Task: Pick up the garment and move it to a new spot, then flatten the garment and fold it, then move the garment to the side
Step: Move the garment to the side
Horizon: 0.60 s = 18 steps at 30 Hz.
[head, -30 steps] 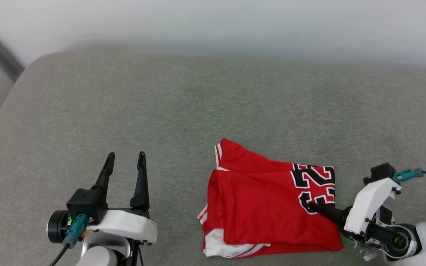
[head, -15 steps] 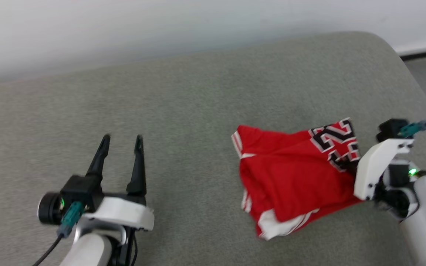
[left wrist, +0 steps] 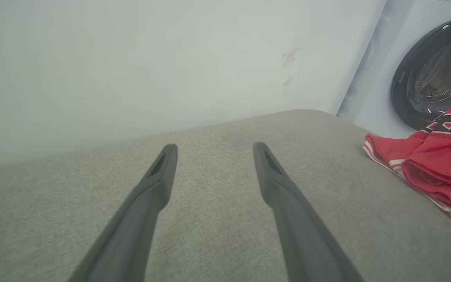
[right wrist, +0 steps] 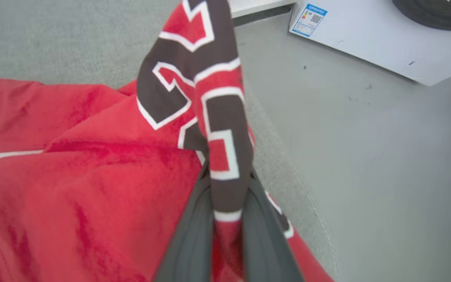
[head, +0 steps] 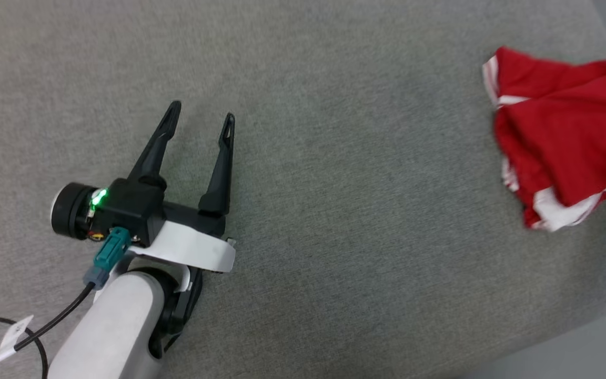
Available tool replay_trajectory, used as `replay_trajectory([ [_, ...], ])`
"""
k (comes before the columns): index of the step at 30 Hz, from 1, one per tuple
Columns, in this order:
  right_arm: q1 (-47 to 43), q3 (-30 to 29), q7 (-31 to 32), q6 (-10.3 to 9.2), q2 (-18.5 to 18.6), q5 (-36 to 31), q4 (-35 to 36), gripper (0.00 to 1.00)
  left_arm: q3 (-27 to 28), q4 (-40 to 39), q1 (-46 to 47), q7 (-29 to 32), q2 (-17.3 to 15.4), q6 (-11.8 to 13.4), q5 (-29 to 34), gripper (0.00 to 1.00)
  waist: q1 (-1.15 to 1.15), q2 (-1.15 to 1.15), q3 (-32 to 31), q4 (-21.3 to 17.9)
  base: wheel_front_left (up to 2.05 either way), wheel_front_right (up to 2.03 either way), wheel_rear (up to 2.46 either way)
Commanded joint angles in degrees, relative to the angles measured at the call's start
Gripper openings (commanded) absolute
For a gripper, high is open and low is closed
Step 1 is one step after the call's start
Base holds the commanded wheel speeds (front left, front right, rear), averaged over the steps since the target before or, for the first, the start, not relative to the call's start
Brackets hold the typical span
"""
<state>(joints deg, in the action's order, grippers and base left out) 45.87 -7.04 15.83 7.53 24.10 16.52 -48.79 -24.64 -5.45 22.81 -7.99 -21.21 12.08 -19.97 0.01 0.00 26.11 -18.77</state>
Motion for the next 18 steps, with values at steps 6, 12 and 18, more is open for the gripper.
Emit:
replay_trajectory([
  [6,5.1,-7.4,-7.5,-0.09,-0.9,-5.9,-5.2,0.00,-0.5,-2.4,3.2,2.0,-1.3,-0.3,1.6,1.00,-0.01,0.00,6.3,2.1,0.00,0.00,0.00],
  [12,6.6,-13.0,-11.7,-0.09,-2.3,-11.9,-10.8,1.00,-0.5,-3.2,3.4,2.6,-1.9,0.0,1.8,1.00,-0.01,0.00,7.0,2.8,0.00,0.00,0.00],
  [18,5.3,-17.7,-17.0,-0.09,-2.1,-18.9,-11.4,1.00,-0.2,-1.4,1.0,0.9,-1.2,0.6,0.5,1.00,-0.01,0.00,3.0,2.9,0.00,0.00,0.00],
])
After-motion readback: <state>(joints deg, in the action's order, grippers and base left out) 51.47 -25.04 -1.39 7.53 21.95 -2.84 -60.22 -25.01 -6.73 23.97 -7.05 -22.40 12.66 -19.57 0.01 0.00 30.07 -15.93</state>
